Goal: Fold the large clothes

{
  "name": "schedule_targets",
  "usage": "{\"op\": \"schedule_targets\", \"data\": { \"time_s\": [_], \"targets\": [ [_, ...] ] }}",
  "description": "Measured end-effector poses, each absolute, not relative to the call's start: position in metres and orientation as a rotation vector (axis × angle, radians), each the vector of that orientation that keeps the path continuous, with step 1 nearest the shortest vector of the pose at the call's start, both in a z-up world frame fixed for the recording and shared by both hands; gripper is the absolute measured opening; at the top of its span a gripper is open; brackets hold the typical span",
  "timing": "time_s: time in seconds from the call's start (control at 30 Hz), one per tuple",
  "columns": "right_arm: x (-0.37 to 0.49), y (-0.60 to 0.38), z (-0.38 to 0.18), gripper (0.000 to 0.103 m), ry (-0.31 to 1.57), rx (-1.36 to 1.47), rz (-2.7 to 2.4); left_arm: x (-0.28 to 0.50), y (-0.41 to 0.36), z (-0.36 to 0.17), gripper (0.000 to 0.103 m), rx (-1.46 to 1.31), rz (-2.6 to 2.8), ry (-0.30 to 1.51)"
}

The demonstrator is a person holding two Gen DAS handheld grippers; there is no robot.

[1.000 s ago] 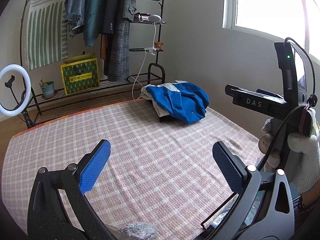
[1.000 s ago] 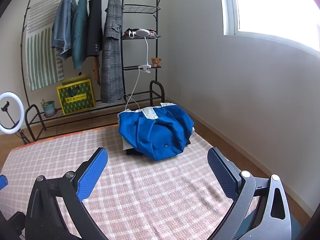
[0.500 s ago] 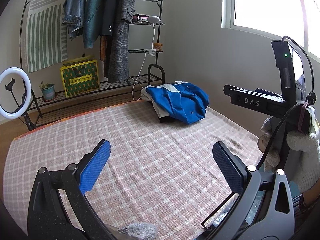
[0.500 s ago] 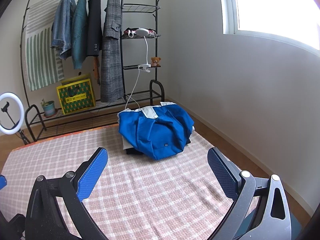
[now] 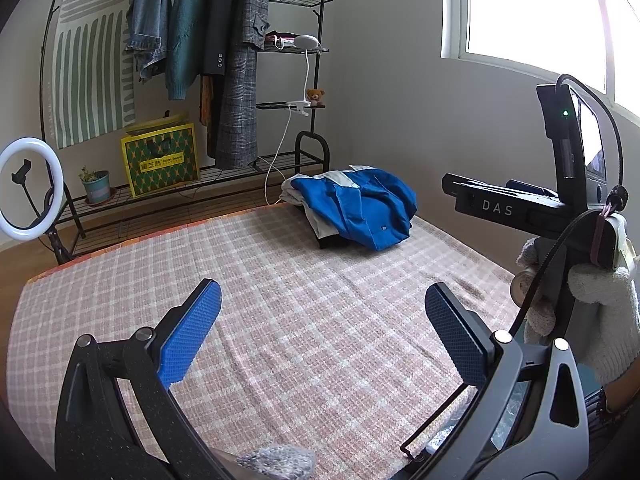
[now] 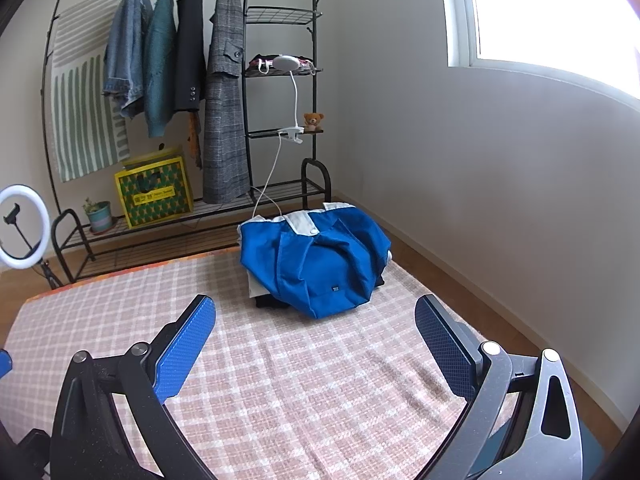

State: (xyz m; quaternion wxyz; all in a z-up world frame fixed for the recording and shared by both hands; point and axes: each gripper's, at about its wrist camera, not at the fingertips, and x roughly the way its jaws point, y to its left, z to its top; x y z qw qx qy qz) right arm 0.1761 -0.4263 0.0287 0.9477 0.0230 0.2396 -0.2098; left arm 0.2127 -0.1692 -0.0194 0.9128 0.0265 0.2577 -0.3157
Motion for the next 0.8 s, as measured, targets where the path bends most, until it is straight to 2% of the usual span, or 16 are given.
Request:
{"op": "schedule_targets", "data": {
  "time_s": [0.8],
  "targets": [
    [0.1765, -0.4266, 0.0279, 0.100, 0.490, 0.049, -0.426, 0.2114, -0.1700, -0.0186, 0.103, 0.055, -0.650, 0.528]
  ]
}}
